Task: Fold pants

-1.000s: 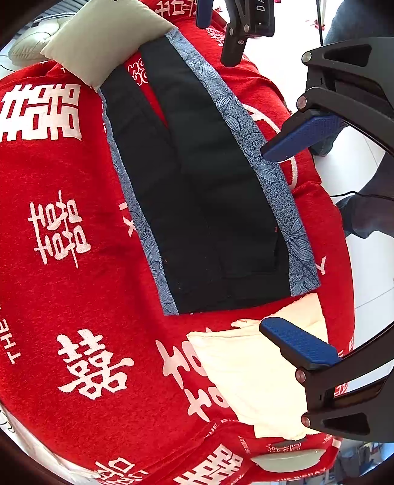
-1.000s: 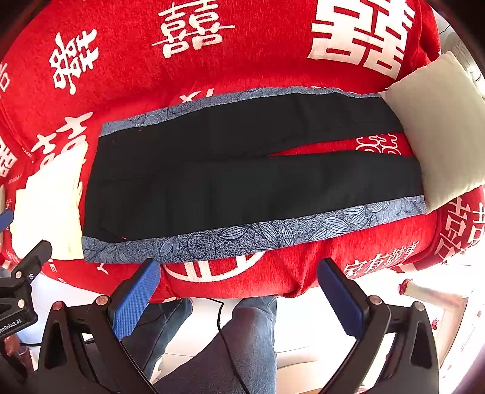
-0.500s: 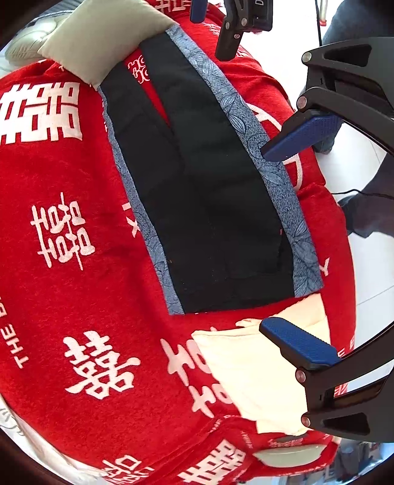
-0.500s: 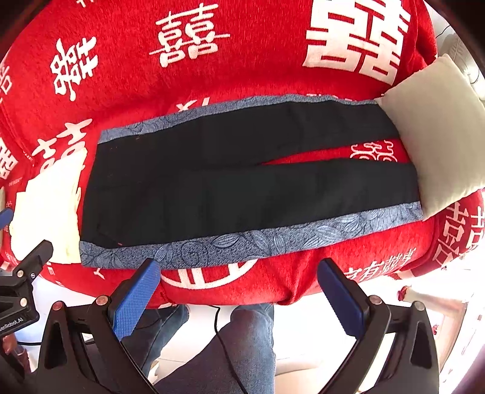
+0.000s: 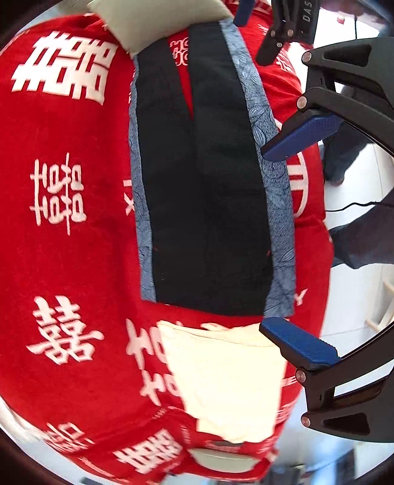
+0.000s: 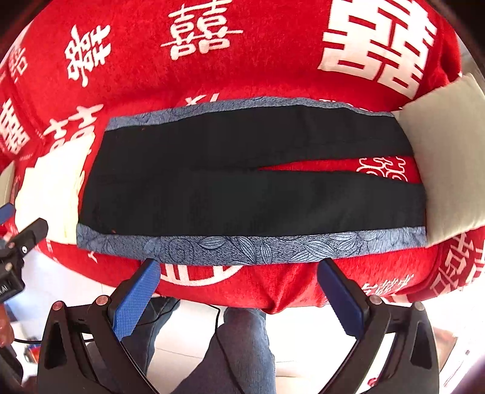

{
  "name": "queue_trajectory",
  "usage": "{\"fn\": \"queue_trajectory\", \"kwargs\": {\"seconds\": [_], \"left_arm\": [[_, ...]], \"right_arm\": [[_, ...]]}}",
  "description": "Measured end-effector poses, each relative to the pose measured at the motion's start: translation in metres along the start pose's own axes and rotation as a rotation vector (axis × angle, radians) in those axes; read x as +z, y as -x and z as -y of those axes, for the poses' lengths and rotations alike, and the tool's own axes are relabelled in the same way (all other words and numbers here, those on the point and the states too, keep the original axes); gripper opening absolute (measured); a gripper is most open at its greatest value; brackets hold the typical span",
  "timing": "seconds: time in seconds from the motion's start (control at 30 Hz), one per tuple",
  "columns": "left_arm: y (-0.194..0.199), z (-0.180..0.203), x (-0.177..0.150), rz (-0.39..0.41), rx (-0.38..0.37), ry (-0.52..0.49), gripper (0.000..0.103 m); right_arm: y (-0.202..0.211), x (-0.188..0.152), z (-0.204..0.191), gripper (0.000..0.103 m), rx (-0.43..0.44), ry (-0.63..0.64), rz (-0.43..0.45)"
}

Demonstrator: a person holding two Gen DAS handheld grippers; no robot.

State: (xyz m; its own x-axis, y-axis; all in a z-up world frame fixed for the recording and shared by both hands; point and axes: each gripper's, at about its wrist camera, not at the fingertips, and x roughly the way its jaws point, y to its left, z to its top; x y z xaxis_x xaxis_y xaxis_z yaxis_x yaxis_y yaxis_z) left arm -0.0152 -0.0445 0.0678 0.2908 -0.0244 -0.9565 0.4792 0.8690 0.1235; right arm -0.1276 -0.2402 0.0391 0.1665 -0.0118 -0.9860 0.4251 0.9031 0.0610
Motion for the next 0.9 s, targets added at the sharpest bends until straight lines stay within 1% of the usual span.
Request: {"fn": "queue_trajectory", "kwargs": {"seconds": [0.13, 0.3, 0.37, 0.5, 0.57, 0.63, 0.73, 0.8, 0.9], "left_arm": [[-0.001, 0.002, -0.011, -0.040, 0.011, 0.043, 0.103], [-0.010, -0.003, -0.019, -0.063, 0.004, 0.044, 0.103], [-0.022, -0.007, -0.020, -0.062, -0.007, 0.036, 0.103], [-0.051, -0.014, -0.024, -0.086, -0.020, 0.038, 0.103], [-0.067, -0.017, -0.028, -0.093, -0.030, 0.042, 0.103], [-0.084, -0.019, -0.033, -0.102, -0.031, 0.039, 0.103], [-0.106, -0.019, -0.040, -0.118, -0.030, 0.032, 0.103], [-0.116, -0.020, -0.043, -0.115, -0.039, 0.034, 0.103], [-0.131, -0.021, -0.046, -0.104, -0.056, 0.054, 0.103]], "right_arm": [[-0.010, 0.000, 0.006, 0.103, 0.006, 0.036, -0.031], [-0.022, -0.001, 0.007, 0.103, 0.011, 0.035, -0.063], [-0.028, -0.001, 0.004, 0.103, 0.005, 0.032, -0.064], [-0.048, -0.001, -0.003, 0.103, -0.030, 0.022, -0.067], [-0.058, -0.002, -0.006, 0.103, -0.031, 0.012, -0.066], [-0.073, -0.004, -0.012, 0.103, -0.057, 0.018, -0.067], [-0.089, -0.008, -0.017, 0.103, -0.069, 0.016, -0.064], [-0.100, -0.011, -0.020, 0.103, -0.086, 0.012, -0.064], [-0.112, -0.014, -0.023, 0.103, -0.081, 0.004, -0.051]]}}
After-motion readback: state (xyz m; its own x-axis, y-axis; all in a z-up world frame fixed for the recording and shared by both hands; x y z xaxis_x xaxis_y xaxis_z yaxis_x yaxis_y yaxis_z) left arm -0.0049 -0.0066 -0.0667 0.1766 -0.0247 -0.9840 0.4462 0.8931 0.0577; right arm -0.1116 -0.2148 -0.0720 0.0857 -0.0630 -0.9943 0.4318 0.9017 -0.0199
